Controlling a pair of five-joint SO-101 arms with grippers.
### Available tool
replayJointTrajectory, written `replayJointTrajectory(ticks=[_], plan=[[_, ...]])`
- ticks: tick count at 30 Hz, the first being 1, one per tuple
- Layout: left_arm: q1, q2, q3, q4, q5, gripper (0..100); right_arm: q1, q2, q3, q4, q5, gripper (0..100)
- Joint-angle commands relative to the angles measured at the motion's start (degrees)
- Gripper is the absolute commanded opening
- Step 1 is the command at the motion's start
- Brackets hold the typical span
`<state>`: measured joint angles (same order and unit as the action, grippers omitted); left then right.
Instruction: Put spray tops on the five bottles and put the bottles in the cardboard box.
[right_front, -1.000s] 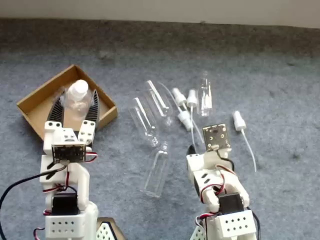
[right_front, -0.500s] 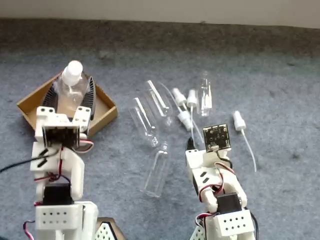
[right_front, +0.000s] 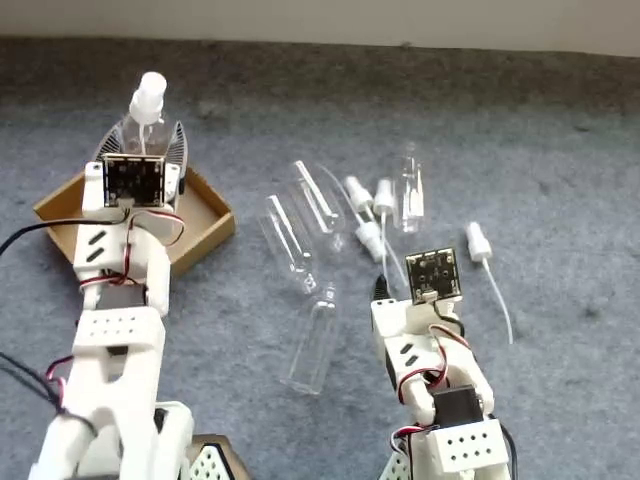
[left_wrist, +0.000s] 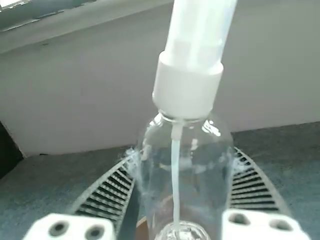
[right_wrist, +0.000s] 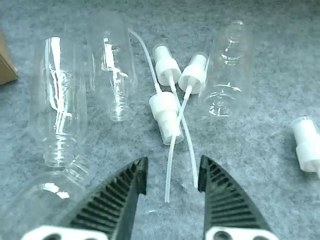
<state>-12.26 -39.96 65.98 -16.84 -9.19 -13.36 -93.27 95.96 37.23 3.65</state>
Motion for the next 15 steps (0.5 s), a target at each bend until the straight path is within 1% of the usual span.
replayJointTrajectory(ticks=[1, 4, 6, 7, 11, 12, 15], plan=[[-2.95, 11.12, -4.09, -10.37, -0.18, 9, 0.66, -0.57, 6.81, -1.71, -0.26, 14.9], [-3.38, 17.98, -5.14, -16.18, -0.18, 9, 0.66, -0.57, 6.81, -1.71, -0.26, 14.9], [-3.65, 22.81, -7.43, -18.02, 0.53, 9, 0.66, -0.57, 6.9, -1.71, -0.18, 14.9], [-4.0, 25.1, -8.92, -18.29, 2.29, 9, 0.66, -0.57, 6.9, -1.71, -0.18, 14.9], [-6.73, 33.36, -15.34, -18.29, 14.77, 9, 0.66, -0.57, 6.99, -1.71, -0.18, 14.9], [-7.16, 35.3, -16.48, -18.29, 16.26, 9, 0.66, -0.57, 7.08, -1.8, -0.18, 14.9], [-7.34, 40.66, -18.77, -18.73, 16.53, 9, 0.66, -0.57, 7.16, -1.8, -0.18, 14.9]])
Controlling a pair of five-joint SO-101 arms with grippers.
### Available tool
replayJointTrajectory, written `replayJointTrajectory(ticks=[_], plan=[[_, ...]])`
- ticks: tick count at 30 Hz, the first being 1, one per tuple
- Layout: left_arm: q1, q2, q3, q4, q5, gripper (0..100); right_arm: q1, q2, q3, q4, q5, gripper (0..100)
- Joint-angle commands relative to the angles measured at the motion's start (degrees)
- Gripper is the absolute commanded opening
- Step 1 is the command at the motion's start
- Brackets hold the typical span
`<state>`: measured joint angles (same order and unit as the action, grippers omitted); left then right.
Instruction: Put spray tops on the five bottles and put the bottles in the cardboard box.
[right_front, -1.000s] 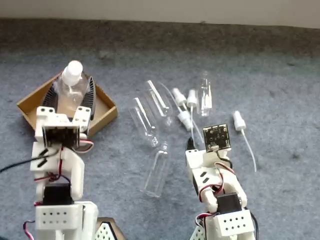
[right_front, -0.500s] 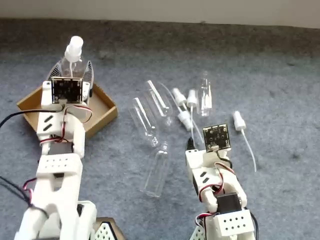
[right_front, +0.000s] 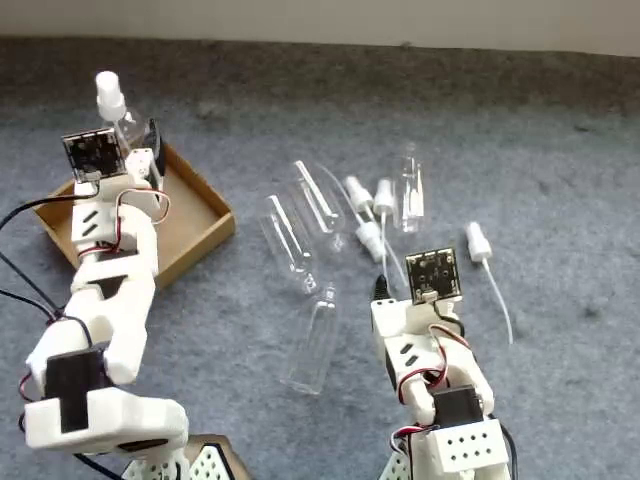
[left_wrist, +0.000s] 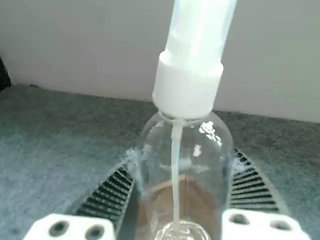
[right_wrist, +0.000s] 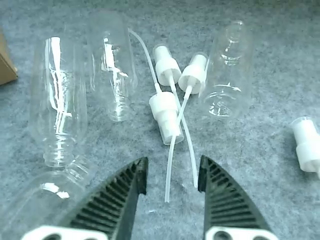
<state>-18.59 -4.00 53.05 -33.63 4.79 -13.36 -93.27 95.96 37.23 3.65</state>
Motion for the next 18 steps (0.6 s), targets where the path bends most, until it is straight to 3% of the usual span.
replayJointTrajectory(ticks=[1, 9, 15, 18], plan=[[-0.84, 6.46, -6.73, -1.93, 2.55, 9, 0.66, -0.57, 7.16, -1.8, -0.18, 14.9], [-1.1, 17.98, -15.08, -2.46, 2.55, 9, 0.66, -0.57, 7.16, -1.8, 0.0, 14.9], [-1.1, 22.64, -16.04, -11.08, 2.2, 9, 0.66, -0.57, 7.16, -1.8, 0.0, 14.9], [-1.1, 24.66, -16.04, -11.52, -2.29, 9, 0.66, -0.57, 7.16, -1.8, 0.0, 14.9]])
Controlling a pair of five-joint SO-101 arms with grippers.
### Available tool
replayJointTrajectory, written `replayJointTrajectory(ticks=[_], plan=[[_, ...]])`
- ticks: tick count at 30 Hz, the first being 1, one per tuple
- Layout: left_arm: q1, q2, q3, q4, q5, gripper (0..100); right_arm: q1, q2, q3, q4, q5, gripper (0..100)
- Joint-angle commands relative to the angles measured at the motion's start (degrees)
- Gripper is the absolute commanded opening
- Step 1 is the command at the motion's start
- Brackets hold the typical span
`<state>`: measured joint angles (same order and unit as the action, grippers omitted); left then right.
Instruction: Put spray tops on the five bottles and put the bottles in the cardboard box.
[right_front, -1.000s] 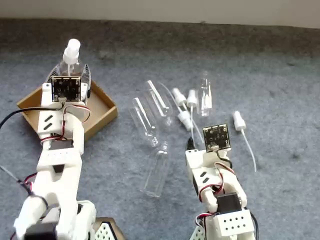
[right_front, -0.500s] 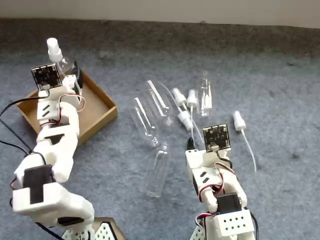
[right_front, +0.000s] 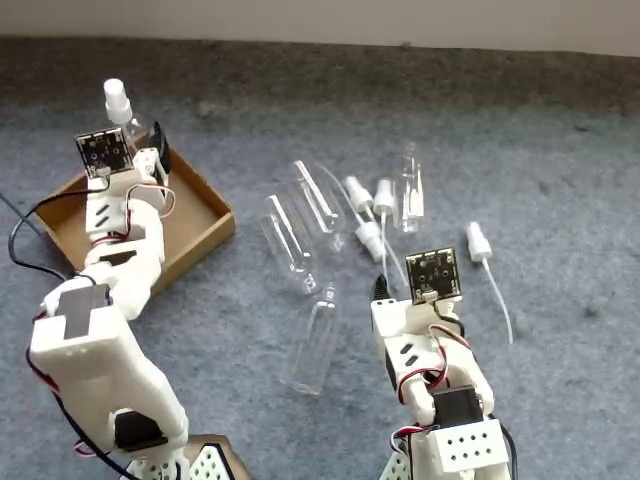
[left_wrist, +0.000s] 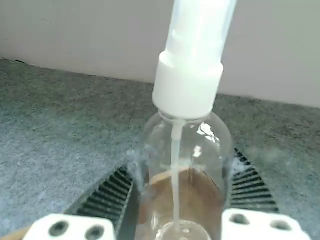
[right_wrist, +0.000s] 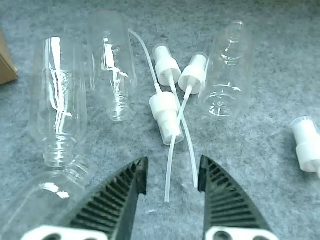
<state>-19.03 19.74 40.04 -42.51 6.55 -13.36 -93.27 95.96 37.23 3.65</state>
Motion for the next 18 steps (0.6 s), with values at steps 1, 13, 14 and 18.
replayJointTrajectory(ticks=[1, 13, 14, 18], plan=[[-0.66, 1.63, -3.03, -2.64, -5.71, 9, 0.66, -0.57, 7.16, -1.8, 0.0, 14.9], [-2.51, 4.79, -1.8, -2.73, -8.26, 9, 0.66, -0.57, 7.16, -1.8, 0.0, 14.9], [-2.51, 4.53, -1.19, -2.73, -8.26, 9, 0.66, -0.57, 7.16, -1.8, 0.0, 14.9], [-2.42, 4.53, 0.4, -2.81, -8.26, 9, 0.66, -0.57, 7.16, -1.8, 0.0, 14.9]])
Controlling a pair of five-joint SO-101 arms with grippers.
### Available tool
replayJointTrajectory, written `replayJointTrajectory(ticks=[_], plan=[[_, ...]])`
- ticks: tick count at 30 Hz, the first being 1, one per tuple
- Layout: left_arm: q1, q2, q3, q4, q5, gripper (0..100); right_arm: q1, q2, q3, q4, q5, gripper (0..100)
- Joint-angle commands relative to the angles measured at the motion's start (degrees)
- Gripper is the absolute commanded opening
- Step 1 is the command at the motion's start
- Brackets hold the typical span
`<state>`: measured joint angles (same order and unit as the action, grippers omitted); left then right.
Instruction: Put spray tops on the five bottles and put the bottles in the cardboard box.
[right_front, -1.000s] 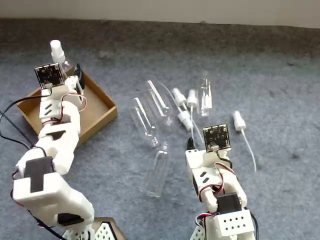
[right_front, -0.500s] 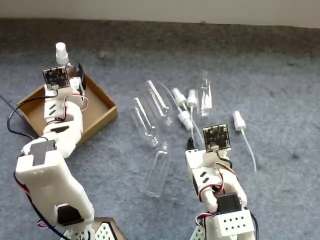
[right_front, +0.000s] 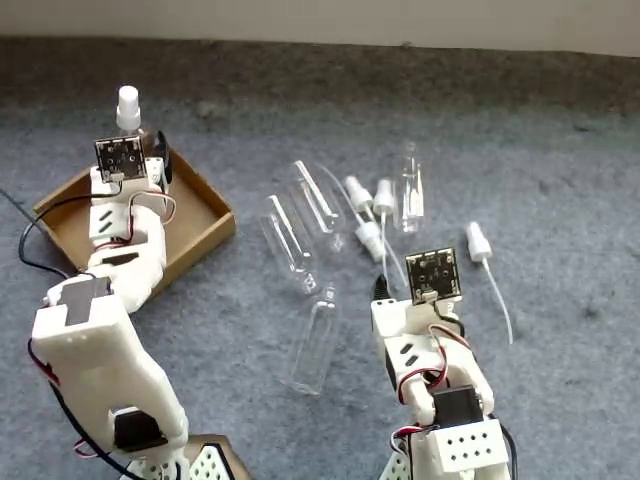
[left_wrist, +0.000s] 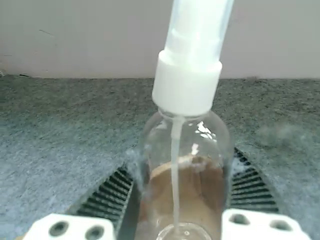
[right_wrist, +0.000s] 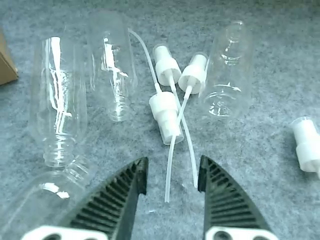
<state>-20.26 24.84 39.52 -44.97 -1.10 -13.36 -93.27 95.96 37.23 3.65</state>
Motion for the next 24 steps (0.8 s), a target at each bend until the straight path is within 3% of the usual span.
replayJointTrajectory(ticks=[1, 5, 10, 24], plan=[[-1.1, -0.31, 0.92, -0.35, -0.62, 9, 0.66, -0.57, 7.16, -1.8, 0.0, 14.9], [-0.84, -0.31, 0.57, -0.35, -0.18, 9, 0.66, -0.57, 7.16, -1.8, 0.0, 14.9], [-0.84, -0.22, 0.75, -0.35, 7.74, 9, 0.66, -0.57, 7.16, -1.8, 0.0, 14.9], [0.22, -0.13, 0.4, -0.44, 8.0, 9, 0.66, -0.57, 7.16, -1.8, 0.0, 14.9]])
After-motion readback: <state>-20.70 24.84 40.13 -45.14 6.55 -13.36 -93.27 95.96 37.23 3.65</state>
